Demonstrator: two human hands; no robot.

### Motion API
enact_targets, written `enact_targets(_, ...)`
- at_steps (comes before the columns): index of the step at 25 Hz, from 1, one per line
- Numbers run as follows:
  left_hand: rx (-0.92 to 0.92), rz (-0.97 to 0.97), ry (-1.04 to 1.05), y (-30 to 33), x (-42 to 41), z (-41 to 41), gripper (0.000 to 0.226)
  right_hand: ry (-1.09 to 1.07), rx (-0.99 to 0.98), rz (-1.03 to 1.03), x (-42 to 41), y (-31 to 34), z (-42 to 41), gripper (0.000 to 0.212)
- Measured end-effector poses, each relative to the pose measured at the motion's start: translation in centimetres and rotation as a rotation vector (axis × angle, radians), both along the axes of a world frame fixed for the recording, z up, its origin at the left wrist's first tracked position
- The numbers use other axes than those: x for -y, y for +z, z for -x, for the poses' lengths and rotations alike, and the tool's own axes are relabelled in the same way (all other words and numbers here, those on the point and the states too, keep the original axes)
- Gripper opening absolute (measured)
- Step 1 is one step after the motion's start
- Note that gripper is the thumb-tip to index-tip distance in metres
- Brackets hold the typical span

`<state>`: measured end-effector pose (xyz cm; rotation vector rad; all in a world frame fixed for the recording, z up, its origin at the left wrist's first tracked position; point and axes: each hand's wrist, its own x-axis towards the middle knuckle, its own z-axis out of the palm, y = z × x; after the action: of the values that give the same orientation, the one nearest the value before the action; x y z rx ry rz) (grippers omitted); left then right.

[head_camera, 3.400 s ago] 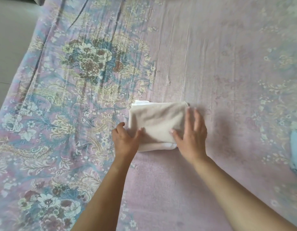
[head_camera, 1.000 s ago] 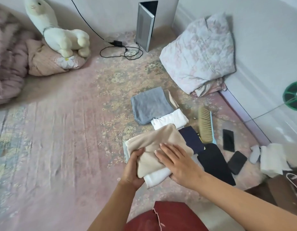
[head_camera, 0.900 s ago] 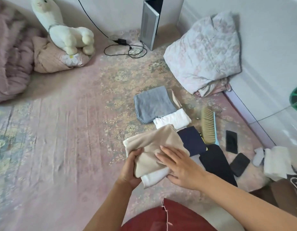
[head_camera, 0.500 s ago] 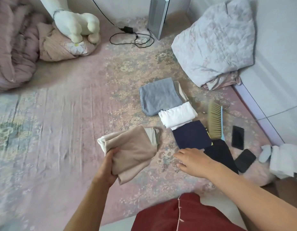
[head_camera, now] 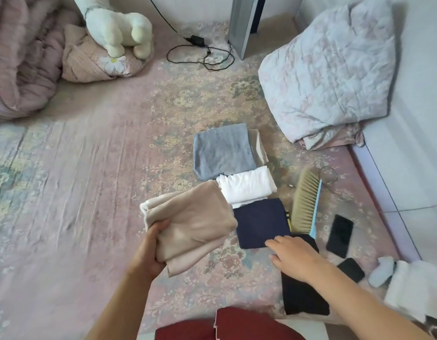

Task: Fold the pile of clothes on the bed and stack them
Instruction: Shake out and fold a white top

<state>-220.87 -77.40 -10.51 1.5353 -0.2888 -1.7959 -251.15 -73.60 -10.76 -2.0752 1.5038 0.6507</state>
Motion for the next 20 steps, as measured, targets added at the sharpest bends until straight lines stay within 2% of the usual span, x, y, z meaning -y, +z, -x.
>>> enact_targets(3, -0.005, -0.033, -0.012, -1.0, 0.3, 2.4, 0.023, -0.078, 0.087, -0.028, 1.8, -1.2, 2.5, 0.039)
enact_targets(5, -0.020, -0.029, -0.047, -1.7, 0.3, 3.7, 0.030, -0.338, 0.333, -0.114, 2.9, -2.0, 3.1, 0.055)
enact_targets(6, -0.037, -0.029, -0.068, -1.9, 0.1, 4.2, 0.041, -0.487, 0.497, -0.186, 3.5, -2.1, 2.9, 0.069)
enact_targets(8, -0.115, -0.068, -0.137, -2.6, -0.4, 5.1, 0.066, -0.737, 0.784, -0.404, 4.7, -2.0, 2.1, 0.097)
enact_targets(9, -0.175, -0.101, -0.162, -3.0, -0.9, 5.6, 0.072, -0.839, 0.894, -0.532, 5.0, -2.0, 1.8, 0.104)
enact_targets(10, -0.234, -0.131, -0.176, -3.3, -1.4, 6.1, 0.073, -0.924, 0.992, -0.652, 5.0, -2.0, 1.8, 0.102)
enact_targets(12, -0.329, -0.165, -0.163, -4.1, -2.3, 7.2, 0.070, -1.073, 1.138, -0.878, 4.7, -3.0, 2.0, 0.083)
enact_targets(13, -0.364, -0.171, -0.147, -4.5, -2.7, 7.6, 0.070, -1.154, 1.170, -0.962, 4.1, -3.8, 2.1, 0.076)
enact_targets(15, -0.391, -0.201, -0.149, -5.7, -3.0, 7.2, 0.066, -1.306, 1.144, -1.015, 2.9, -5.8, 1.8, 0.074)
enact_targets(17, -0.315, -0.245, -0.215, -7.5, -2.8, 5.9, 0.061, -1.397, 1.086, -0.960, 2.2, -8.1, 1.0, 0.075)
enact_targets(20, -0.136, -0.249, -0.313, -11.0, -2.0, 3.9, 0.054, -1.457, 1.001, -0.800, 2.5, -11.3, -1.6, 0.062)
